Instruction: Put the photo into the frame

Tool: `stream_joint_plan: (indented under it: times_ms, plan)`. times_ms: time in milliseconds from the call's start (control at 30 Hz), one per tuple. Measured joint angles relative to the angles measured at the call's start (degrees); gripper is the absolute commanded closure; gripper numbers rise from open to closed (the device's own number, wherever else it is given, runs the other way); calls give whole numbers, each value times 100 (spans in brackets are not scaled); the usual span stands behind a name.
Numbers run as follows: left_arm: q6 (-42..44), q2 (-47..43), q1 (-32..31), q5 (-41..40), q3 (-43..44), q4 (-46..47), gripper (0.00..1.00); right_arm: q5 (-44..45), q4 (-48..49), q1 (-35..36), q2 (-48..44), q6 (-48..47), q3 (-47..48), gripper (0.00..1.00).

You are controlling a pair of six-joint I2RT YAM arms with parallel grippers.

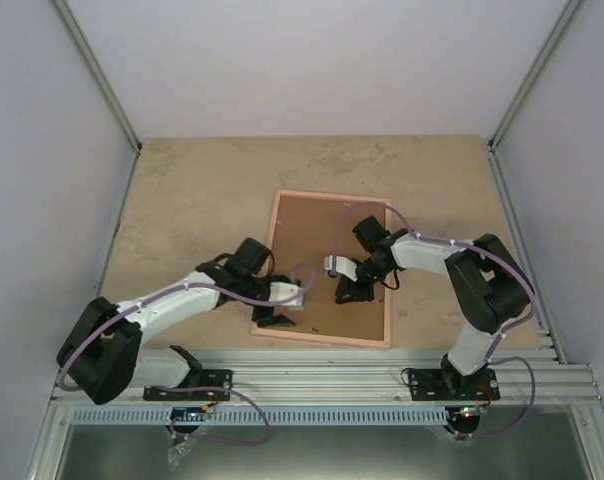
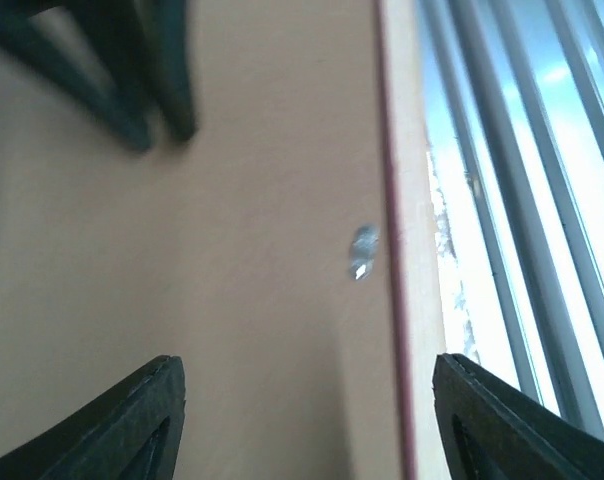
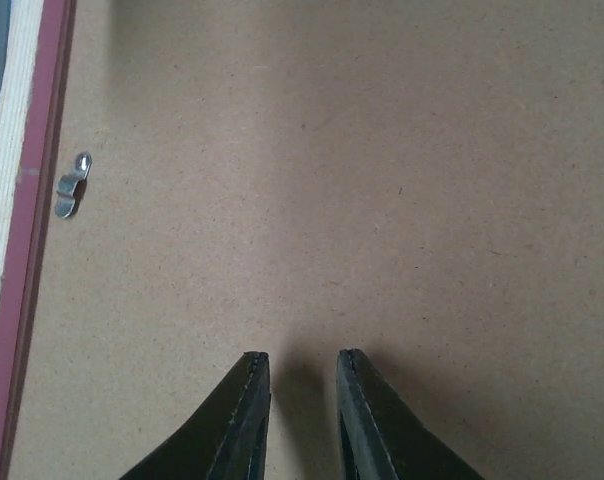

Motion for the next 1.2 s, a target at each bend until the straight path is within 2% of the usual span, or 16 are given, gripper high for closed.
stream_joint_plan:
  times_ms: [267,567,833,967,1200]
  plan:
    - [501,817,-1410,-745,-42,564,36,-299,-22,-105,538,-238,470,79]
    - [717,1158,-1574,-1290,9,732,38,-321,127,-116,463,-328,354,79]
    - [1032,1346,-1687,-1414,205,645,40,-326,212,-118,442,-328,295,80]
    - [1351,1467,-1725,-1349,396,365,57,-328,212,-120,450,-328,297,80]
    - [1919,1628,-1790,-1193,695,-199,78,-345,205,-127,463,-334,308,80]
